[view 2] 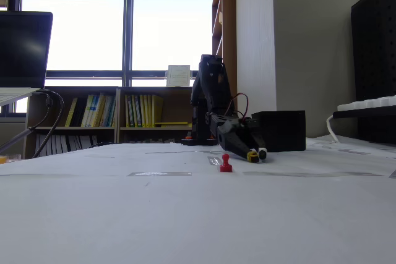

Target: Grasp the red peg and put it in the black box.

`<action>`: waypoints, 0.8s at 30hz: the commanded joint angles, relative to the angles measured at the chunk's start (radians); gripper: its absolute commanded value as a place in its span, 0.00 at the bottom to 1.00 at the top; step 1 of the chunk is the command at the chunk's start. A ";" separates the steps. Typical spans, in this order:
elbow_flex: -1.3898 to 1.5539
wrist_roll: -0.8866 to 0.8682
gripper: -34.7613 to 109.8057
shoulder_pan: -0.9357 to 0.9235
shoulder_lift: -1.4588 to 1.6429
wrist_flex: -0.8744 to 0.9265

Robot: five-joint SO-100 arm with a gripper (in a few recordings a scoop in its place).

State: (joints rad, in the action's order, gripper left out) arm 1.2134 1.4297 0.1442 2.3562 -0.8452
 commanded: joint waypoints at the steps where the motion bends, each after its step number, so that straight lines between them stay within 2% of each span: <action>1: 0.081 -0.034 0.34 -0.032 0.026 -0.071; 4: 0.080 -0.021 0.40 -0.069 0.040 -0.100; 7: 0.060 -0.017 0.41 -0.087 0.034 -0.100; 10: 0.028 0.078 0.43 -0.127 0.031 -0.138; 13: 0.032 0.147 0.51 -0.178 0.051 -0.133; 24: 0.135 0.232 0.57 -0.241 0.104 -0.121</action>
State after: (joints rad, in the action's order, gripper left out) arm 1.2533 1.6429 -0.0660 2.4452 -0.9587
